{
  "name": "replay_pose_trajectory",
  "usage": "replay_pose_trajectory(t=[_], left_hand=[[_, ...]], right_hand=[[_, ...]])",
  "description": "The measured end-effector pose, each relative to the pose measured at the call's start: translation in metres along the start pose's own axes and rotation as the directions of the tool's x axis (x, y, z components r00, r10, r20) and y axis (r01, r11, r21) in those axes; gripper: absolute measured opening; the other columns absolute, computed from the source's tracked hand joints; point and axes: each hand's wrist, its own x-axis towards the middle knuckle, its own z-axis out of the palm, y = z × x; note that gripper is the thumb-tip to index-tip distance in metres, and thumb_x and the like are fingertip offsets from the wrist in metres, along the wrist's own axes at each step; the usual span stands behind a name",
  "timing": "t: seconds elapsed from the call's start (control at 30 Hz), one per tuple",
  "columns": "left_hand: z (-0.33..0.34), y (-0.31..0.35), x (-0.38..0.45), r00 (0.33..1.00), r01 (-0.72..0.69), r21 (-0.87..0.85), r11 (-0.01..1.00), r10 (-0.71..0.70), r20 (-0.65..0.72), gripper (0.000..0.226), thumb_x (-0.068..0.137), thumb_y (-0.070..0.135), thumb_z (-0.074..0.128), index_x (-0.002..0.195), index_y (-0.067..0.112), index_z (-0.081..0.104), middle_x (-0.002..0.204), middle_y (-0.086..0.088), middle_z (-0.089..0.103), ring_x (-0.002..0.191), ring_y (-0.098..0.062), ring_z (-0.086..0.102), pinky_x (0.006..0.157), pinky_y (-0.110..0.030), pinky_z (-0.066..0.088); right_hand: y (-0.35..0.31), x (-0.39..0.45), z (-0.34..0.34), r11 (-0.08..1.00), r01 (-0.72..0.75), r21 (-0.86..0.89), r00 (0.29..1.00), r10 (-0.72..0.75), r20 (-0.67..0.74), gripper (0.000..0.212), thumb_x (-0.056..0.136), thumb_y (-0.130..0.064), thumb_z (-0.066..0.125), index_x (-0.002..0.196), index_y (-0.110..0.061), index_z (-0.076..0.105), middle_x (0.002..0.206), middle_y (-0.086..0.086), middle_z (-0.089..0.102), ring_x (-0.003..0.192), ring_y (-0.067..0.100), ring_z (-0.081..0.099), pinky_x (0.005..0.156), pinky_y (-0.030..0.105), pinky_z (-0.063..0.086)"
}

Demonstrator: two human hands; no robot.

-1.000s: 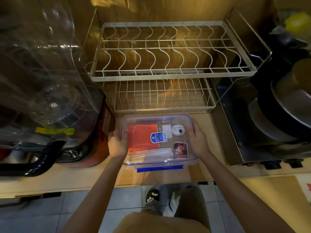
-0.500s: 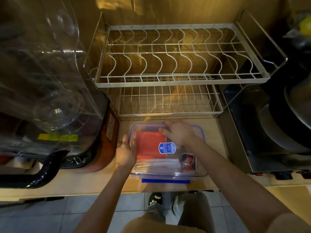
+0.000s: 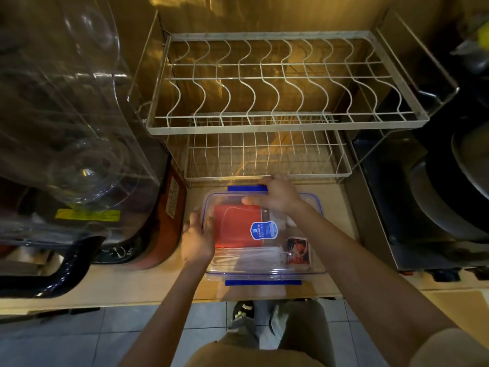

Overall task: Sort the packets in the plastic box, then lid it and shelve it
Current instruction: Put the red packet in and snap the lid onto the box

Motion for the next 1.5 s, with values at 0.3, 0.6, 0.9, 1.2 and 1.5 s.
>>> replay_pose_trajectory(t=[0.3,0.6,0.9,1.2,1.5], left_hand=[[0.002,0.000,0.000,1.000,-0.013,0.035,0.999,0.013,-0.004,0.050,0.093,0.045,0.037,0.133,0.016,0.040,0.131,-0.023,0.048,0.117,-0.039,0.050,0.094,-0.045,0.044],[0.002,0.003,-0.001,0.999,-0.032,0.046,0.998,0.033,-0.007,0.047,0.095,0.039,0.037,0.133,0.012,0.040,0.130,-0.025,0.049,0.117,-0.039,0.049,0.093,-0.042,0.043],[0.004,-0.003,0.004,0.997,-0.076,0.103,0.992,0.077,-0.010,0.049,0.095,0.040,0.035,0.130,0.008,0.044,0.125,-0.028,0.052,0.116,-0.041,0.049,0.092,-0.043,0.042],[0.003,-0.003,0.004,0.995,-0.098,0.085,0.992,0.101,-0.023,0.050,0.095,0.041,0.036,0.130,0.007,0.045,0.125,-0.028,0.053,0.117,-0.040,0.049,0.094,-0.043,0.043],[0.002,-0.002,0.004,0.995,-0.091,0.077,0.993,0.093,-0.023,0.050,0.094,0.043,0.035,0.132,0.010,0.044,0.128,-0.027,0.050,0.119,-0.041,0.047,0.096,-0.045,0.042]], right_hand=[[0.006,-0.006,0.017,0.992,0.026,0.120,0.968,0.005,-0.251,0.063,0.070,-0.059,0.065,0.117,-0.017,0.062,0.133,0.004,0.053,0.131,0.022,0.036,0.111,0.037,0.017],[0.001,-0.015,0.014,0.995,0.063,0.080,0.969,-0.042,-0.242,0.055,0.083,-0.052,0.056,0.125,-0.017,0.057,0.138,0.006,0.049,0.132,0.023,0.033,0.110,0.037,0.018],[0.009,-0.108,0.045,0.959,0.250,-0.130,0.924,-0.276,-0.263,0.067,0.084,-0.051,0.050,0.138,-0.014,0.038,0.145,0.006,0.042,0.137,0.023,0.034,0.115,0.038,0.015],[0.028,-0.125,0.083,0.808,0.209,-0.551,0.953,-0.295,-0.070,0.113,0.042,-0.063,0.078,0.135,-0.013,0.038,0.140,0.015,0.050,0.134,0.029,0.025,0.112,0.049,0.022],[0.040,-0.127,0.075,0.789,0.311,-0.529,0.928,-0.373,-0.012,0.081,0.082,-0.064,0.040,0.144,-0.012,0.025,0.149,0.023,0.032,0.140,0.032,0.008,0.115,0.047,0.003]])
